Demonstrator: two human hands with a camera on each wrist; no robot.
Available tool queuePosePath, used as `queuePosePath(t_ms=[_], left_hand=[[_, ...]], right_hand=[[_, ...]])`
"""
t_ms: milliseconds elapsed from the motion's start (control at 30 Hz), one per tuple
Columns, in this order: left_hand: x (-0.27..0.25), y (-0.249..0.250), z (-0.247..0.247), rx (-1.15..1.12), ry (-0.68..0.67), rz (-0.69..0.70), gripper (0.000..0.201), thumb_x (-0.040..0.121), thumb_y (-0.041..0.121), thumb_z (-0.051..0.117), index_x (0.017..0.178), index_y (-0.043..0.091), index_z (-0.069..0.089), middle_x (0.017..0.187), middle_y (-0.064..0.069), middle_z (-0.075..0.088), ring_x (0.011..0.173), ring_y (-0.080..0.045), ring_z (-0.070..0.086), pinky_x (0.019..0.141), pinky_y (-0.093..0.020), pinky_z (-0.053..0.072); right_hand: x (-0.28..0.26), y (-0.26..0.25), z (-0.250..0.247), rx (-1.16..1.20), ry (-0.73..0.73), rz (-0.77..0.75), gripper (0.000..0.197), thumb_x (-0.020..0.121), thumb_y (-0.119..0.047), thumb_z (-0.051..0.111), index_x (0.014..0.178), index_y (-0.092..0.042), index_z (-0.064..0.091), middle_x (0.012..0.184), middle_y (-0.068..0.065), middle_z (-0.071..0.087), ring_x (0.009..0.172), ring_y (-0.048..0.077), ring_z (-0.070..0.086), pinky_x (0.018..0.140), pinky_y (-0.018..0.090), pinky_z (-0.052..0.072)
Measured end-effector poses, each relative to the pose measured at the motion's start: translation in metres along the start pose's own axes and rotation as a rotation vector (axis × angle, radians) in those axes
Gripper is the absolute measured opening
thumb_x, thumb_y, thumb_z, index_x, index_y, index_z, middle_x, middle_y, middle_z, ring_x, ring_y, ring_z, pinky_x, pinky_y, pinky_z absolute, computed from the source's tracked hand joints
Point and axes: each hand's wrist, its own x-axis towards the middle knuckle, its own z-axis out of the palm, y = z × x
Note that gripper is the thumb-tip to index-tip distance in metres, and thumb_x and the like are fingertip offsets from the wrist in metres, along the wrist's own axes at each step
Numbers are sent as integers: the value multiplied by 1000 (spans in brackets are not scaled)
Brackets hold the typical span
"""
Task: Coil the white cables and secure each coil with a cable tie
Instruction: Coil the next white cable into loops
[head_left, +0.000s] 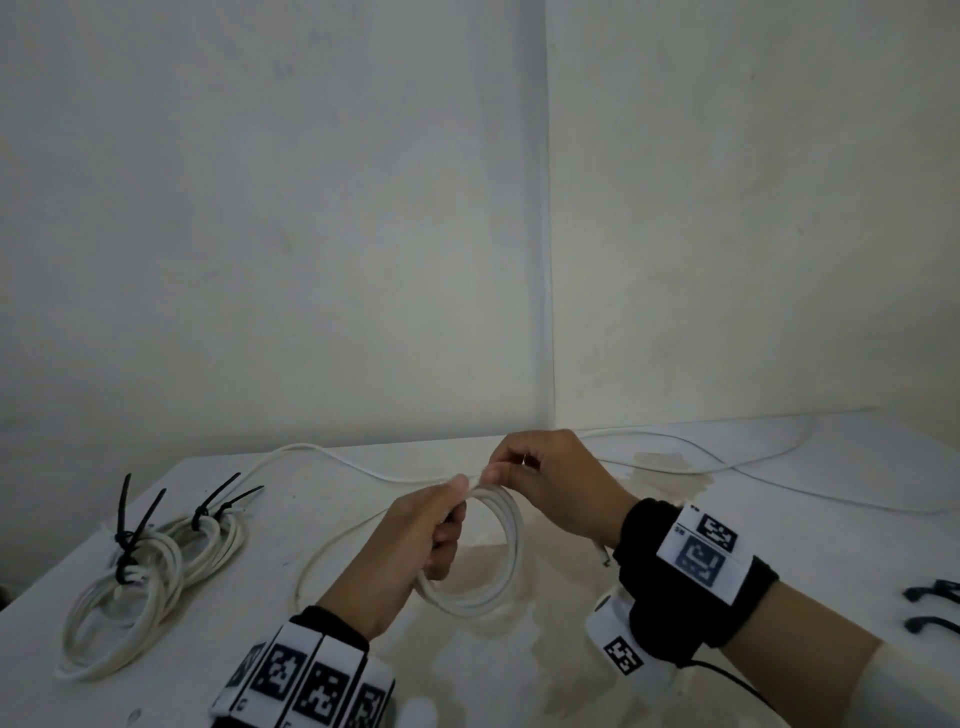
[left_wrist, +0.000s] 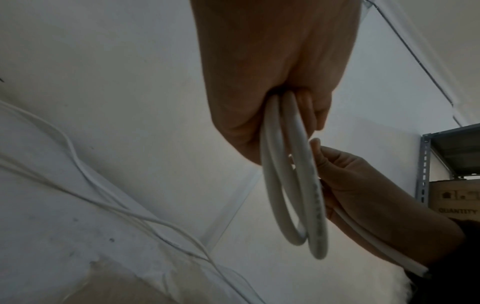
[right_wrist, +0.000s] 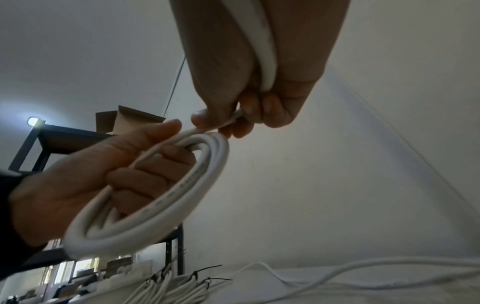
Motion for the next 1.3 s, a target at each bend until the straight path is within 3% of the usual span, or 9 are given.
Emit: queuePosePath(t_ms=[200, 300, 400, 533, 633, 733, 800, 967, 1300], left_hand=[[-2, 2, -4, -15, 29, 62, 32, 95, 20, 41, 64, 13, 35, 52, 4, 23, 39, -7, 16, 40, -16, 17], [-4, 1, -4, -80, 36, 67, 34, 95, 20, 40, 63, 12, 36, 51, 5, 23, 38, -6, 16, 39, -16, 17], [-4, 3, -2, -126, 40, 75, 36, 96, 20, 40, 61, 12, 36, 51, 5, 21, 37, -5, 16, 38, -16, 17], [-3, 7, -3, -151, 40, 117, 34, 95, 21, 40, 62, 12, 36, 51, 6, 21, 37, -5, 16, 40, -17, 17], [-1, 9, -6, -199, 69, 125, 35, 95, 22, 40, 62, 12, 38, 50, 7, 23, 36, -4, 17, 39, -17, 17], [2, 10, -6, -220, 80, 134, 35, 96, 21, 39, 62, 12, 39, 49, 6, 24, 35, -4, 18, 40, -17, 18], [4, 10, -3, -204, 76, 151, 35, 96, 21, 39, 62, 11, 39, 49, 6, 25, 36, -5, 18, 40, -17, 18], [7, 5, 3, -230, 62, 150, 35, 97, 23, 37, 63, 12, 39, 49, 7, 25, 37, -5, 19, 42, -18, 20], [13, -2, 15, -177, 68, 180, 34, 97, 23, 37, 64, 13, 37, 53, 6, 23, 39, -6, 20, 43, -18, 21]], right_hand=[[2, 3, -3, -145, 75, -254, 28, 88, -24, 54, 90, -2, 71, 74, 2, 59, 69, 1, 45, 66, 11, 36], [2, 7, -4, -403, 193, -311, 36, 84, -36, 47, 87, -12, 74, 67, 2, 50, 65, 10, 41, 54, 17, 31], [3, 6, -4, -513, 144, -137, 37, 89, -41, 50, 86, -11, 72, 63, -9, 34, 65, 18, 44, 50, 22, 25], [-2, 2, -1, -133, 7, 81, 31, 95, -23, 49, 85, 2, 64, 69, -1, 53, 63, 9, 51, 63, 20, 44], [-7, -7, 2, 191, -108, 198, 49, 97, -36, 38, 89, 8, 57, 80, 16, 55, 72, 14, 51, 77, 33, 50], [-12, -16, 3, 169, -169, 161, 49, 86, -54, 50, 79, -6, 59, 78, 10, 55, 71, 15, 51, 69, 29, 43], [-13, -15, 4, 217, -139, 169, 18, 86, -35, 61, 79, -19, 63, 79, 7, 60, 72, 15, 56, 70, 29, 46], [-18, -12, 5, 432, -46, 198, 10, 89, -15, 58, 89, -6, 64, 76, 7, 65, 64, 1, 62, 63, 12, 47], [-22, -9, -3, 465, 10, 258, 9, 87, -7, 61, 92, -2, 67, 64, 4, 61, 55, 7, 57, 60, 17, 46]])
